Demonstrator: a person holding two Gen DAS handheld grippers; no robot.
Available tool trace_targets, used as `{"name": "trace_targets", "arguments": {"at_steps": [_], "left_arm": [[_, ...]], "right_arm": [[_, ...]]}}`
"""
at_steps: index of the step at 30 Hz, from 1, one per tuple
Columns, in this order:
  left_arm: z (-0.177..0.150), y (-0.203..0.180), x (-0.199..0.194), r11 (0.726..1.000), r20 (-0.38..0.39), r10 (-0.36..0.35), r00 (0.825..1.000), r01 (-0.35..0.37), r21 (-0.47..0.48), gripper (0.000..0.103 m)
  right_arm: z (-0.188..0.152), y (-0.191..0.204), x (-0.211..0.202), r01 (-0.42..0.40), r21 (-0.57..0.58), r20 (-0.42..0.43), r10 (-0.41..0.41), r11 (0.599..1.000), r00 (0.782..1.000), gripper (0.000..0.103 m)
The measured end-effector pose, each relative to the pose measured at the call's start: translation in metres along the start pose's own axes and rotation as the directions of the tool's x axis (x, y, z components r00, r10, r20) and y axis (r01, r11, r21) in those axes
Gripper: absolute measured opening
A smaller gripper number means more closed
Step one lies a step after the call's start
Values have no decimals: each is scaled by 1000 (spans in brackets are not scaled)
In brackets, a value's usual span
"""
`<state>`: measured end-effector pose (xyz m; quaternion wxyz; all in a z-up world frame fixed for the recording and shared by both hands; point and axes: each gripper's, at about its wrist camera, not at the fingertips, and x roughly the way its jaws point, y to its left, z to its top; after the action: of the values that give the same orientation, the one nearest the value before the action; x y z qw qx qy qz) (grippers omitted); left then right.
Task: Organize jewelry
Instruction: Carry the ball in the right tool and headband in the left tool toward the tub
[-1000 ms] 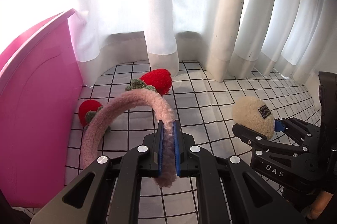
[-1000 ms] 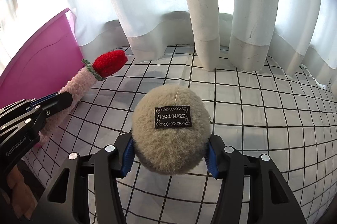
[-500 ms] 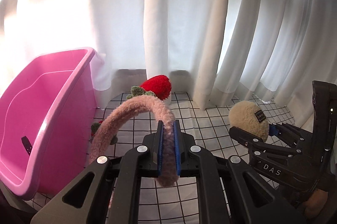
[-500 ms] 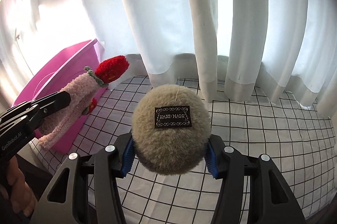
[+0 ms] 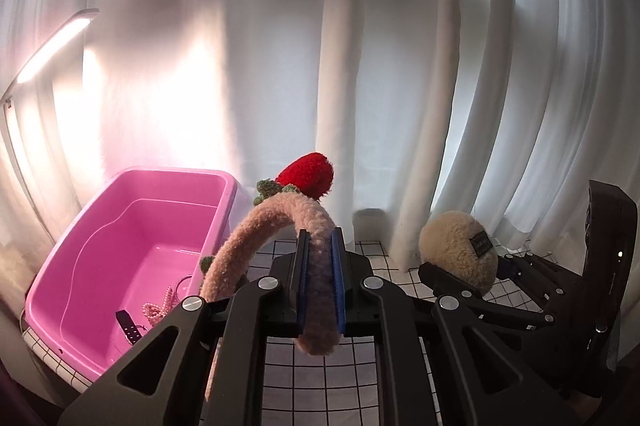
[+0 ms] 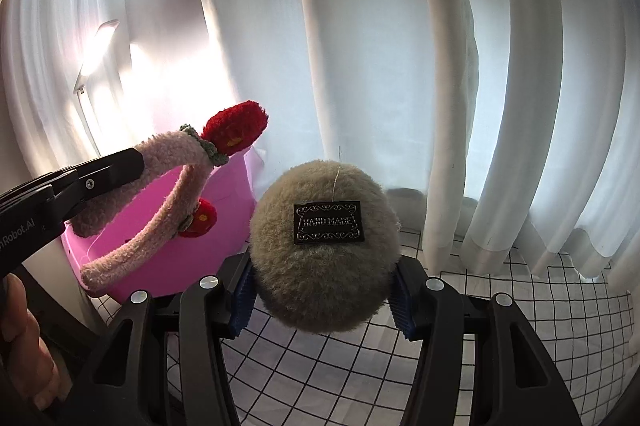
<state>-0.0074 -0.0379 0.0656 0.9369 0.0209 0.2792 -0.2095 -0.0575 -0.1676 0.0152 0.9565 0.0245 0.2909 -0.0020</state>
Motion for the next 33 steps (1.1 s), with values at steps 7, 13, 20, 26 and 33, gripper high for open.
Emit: {"name": "trace_targets", "arguments": {"at_steps": [7,13,20,26,33], "left_arm": [[18,33,-22,992,42,124,991,-124,-13,5],[28,70,-33,979,70,200,977,-197,-51,1],[32,129,-26,950,36,301,953,-296,-102,1],[24,174,-17,922,-15,364,931,-362,-136,1],[4,204,3,899,-102,393,914,-405,-165,1]], "right_arm": [[30,44,6,-86,-61,49,89,994,995,53],[50,86,21,-151,-125,60,159,981,985,53],[71,134,56,-239,-146,20,244,960,970,53],[79,169,73,-285,-187,-25,285,940,958,53],[77,203,113,-300,-215,-119,280,929,953,53]]}}
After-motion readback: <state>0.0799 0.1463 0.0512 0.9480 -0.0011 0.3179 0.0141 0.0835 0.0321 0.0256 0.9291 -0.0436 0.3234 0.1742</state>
